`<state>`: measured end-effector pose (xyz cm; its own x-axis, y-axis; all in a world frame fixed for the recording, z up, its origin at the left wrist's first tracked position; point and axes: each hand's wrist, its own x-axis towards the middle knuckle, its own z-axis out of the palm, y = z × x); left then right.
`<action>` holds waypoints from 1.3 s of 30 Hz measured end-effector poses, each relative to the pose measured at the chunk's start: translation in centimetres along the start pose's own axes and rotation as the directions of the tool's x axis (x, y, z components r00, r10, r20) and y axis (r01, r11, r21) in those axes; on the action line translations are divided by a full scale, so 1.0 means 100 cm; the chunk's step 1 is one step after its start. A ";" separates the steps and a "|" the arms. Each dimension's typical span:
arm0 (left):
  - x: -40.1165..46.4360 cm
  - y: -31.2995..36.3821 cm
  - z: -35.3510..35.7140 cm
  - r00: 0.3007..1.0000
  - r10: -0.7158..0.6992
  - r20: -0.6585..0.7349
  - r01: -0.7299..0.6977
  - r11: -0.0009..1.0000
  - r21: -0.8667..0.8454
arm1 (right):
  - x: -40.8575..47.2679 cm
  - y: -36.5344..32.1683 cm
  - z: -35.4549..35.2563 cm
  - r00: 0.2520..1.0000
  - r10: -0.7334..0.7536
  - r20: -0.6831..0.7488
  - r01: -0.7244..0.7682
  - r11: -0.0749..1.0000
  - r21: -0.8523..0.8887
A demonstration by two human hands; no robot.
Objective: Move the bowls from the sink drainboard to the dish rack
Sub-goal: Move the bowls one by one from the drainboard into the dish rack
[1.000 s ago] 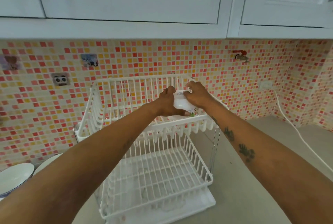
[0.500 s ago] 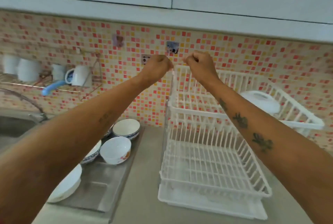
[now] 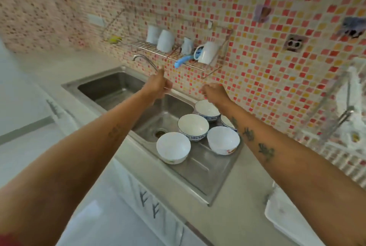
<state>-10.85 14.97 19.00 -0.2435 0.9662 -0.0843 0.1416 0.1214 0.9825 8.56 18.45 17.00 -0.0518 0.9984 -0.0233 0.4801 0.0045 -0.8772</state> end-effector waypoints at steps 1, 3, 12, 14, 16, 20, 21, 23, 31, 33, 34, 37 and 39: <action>0.002 -0.017 -0.010 0.999 -0.038 -0.012 0.038 0.999 -0.002 | 0.004 0.015 0.017 0.998 0.045 0.039 -0.045 0.999 0.001; 0.006 -0.051 -0.023 0.993 -0.108 -0.045 0.108 0.994 0.002 | 0.009 0.047 0.047 0.989 0.116 0.091 -0.117 0.993 0.002; 0.016 -0.197 -0.011 0.933 -0.299 -0.198 0.271 0.950 -0.156 | 0.014 0.183 0.108 0.886 0.453 0.099 -0.461 0.883 0.089; 0.015 -0.214 -0.001 0.915 -0.350 -0.203 0.308 0.928 -0.211 | 0.006 0.183 0.116 0.893 0.436 0.109 -0.449 0.875 0.183; 0.014 -0.225 0.010 0.906 -0.378 -0.190 0.332 0.914 -0.235 | -0.001 0.183 0.125 0.899 0.411 0.152 -0.438 0.854 0.283; 0.016 -0.240 0.027 0.885 -0.428 -0.184 0.372 0.887 -0.274 | -0.007 0.189 0.138 0.882 0.402 0.246 -0.465 0.825 0.321; 0.018 -0.244 0.030 0.880 -0.440 -0.180 0.382 0.879 -0.284 | -0.007 0.188 0.141 0.877 0.411 0.249 -0.475 0.817 0.327; 0.016 -0.247 0.036 0.875 -0.449 -0.178 0.382 0.868 -0.317 | -0.007 0.188 0.148 0.877 0.421 0.233 -0.479 0.809 0.340; 0.008 -0.240 0.041 0.858 -0.490 -0.154 0.392 0.818 -0.421 | -0.010 0.185 0.155 0.858 0.426 0.286 -0.512 0.739 0.437; 0.008 -0.236 0.039 0.861 -0.479 -0.168 0.380 0.828 -0.412 | -0.012 0.180 0.153 0.853 0.422 0.306 -0.520 0.722 0.456; 0.007 -0.234 0.038 0.864 -0.474 -0.169 0.375 0.831 -0.409 | -0.011 0.177 0.152 0.855 0.412 0.316 -0.518 0.722 0.459; 0.007 -0.222 0.033 0.875 -0.459 -0.154 0.361 0.831 -0.424 | -0.010 0.163 0.147 0.871 0.379 0.313 -0.489 0.735 0.470; 0.006 -0.207 0.032 0.879 -0.454 -0.147 0.343 0.815 -0.467 | -0.007 0.150 0.139 0.893 0.362 0.269 -0.449 0.771 0.452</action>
<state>-10.81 13.76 -1.90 -0.4189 0.7607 -0.4959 -0.4167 0.3242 0.8493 3.63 17.03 -2.75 -0.1080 0.8775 -0.4672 -0.0023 -0.4702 -0.8826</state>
